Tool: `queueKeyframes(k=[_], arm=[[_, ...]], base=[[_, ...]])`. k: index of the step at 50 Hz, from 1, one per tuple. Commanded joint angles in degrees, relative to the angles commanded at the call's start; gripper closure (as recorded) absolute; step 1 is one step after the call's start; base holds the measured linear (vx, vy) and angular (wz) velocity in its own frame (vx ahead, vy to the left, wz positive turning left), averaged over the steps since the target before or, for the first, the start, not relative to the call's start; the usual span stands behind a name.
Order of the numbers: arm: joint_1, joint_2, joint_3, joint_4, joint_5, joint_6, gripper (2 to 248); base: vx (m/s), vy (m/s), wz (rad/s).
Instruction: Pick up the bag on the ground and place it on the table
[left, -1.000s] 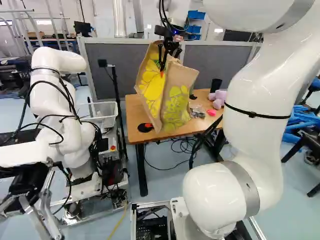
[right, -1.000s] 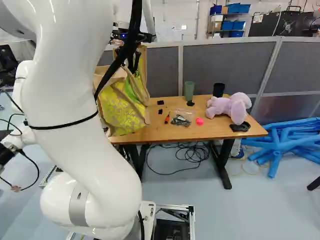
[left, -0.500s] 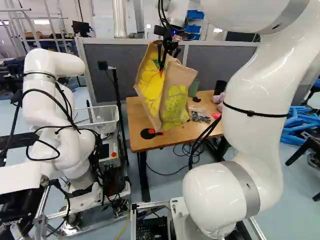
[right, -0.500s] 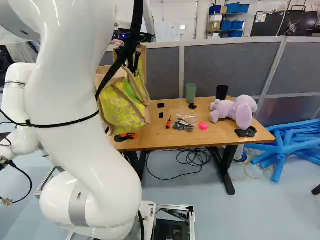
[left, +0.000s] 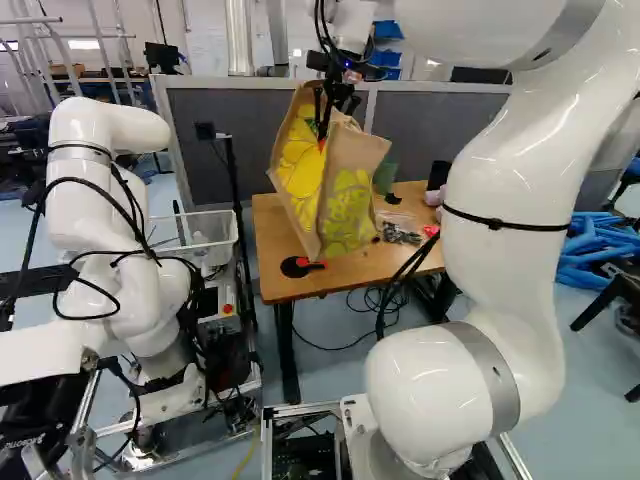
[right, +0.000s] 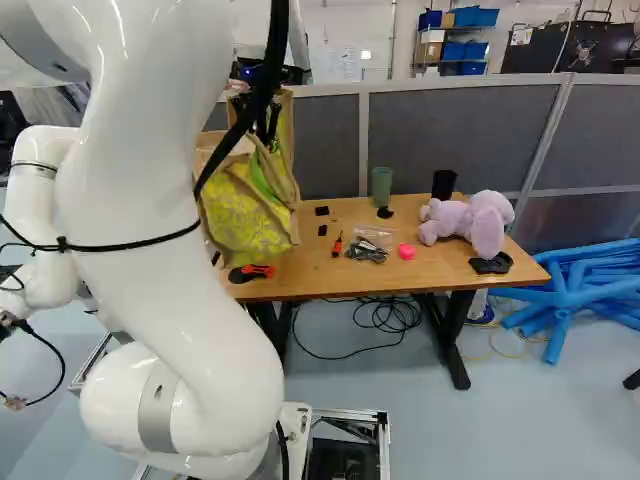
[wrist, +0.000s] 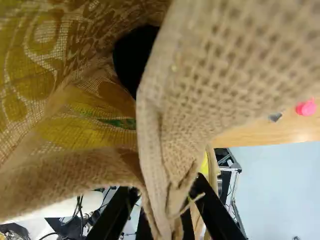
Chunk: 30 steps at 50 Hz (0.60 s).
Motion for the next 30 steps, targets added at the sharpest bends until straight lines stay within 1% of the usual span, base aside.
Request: queueKeyframes(k=[13,30], arm=[[0.1,-1.7,-1.5,0.0,0.0,0.0,215],[0.6,-6.2,-4.0,0.0,0.0,0.0,215]], base=[[0.0,0.0,0.0],[0.0,0.0,0.0]])
